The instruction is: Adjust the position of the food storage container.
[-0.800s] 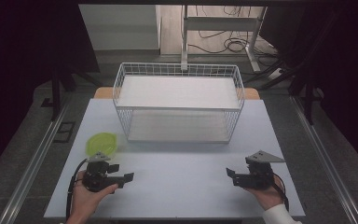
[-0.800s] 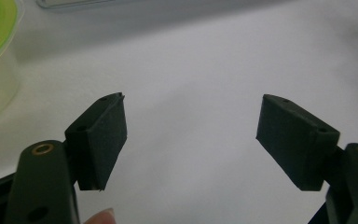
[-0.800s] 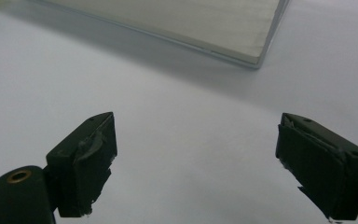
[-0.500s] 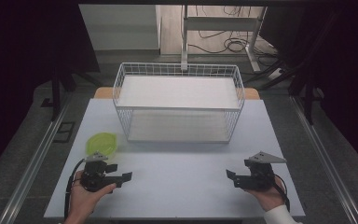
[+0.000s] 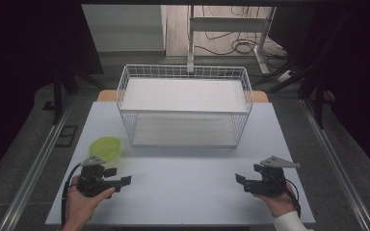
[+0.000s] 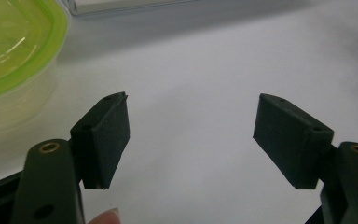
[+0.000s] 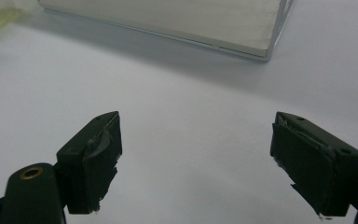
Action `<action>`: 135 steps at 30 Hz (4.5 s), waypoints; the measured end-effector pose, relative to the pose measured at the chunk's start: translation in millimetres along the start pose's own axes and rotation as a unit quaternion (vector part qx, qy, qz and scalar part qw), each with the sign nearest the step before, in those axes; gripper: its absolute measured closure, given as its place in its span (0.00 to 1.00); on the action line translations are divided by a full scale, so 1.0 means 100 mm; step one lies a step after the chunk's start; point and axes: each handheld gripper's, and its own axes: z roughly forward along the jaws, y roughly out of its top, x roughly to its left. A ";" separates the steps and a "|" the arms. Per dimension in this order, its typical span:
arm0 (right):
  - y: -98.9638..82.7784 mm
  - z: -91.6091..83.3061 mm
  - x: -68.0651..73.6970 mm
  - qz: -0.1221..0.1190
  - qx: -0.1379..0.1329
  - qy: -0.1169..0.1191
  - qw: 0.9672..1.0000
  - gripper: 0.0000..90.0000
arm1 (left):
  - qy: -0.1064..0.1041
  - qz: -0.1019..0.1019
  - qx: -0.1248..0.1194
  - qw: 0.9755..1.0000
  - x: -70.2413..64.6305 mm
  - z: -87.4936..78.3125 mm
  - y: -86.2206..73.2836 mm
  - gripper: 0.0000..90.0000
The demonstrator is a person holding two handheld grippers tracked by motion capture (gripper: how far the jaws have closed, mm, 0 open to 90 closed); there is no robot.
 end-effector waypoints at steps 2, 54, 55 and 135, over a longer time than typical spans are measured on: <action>0.00 0.00 0.00 0.001 -0.001 0.000 1.000 0.19 | 0.000 0.000 0.001 1.000 0.00 -0.01 0.01 0.30; -0.07 0.07 -0.10 -0.011 0.031 -0.028 0.999 0.20 | 0.144 -0.102 0.073 0.982 1.38 -0.38 0.57 1.00; -0.07 0.07 -0.10 -0.012 0.032 -0.029 0.999 0.20 | 0.144 -0.102 0.073 0.982 1.38 -0.38 0.57 1.00; -0.09 0.09 -0.15 -0.008 0.046 -0.042 0.998 0.20 | 0.061 -0.072 0.134 0.987 0.74 0.69 0.74 1.00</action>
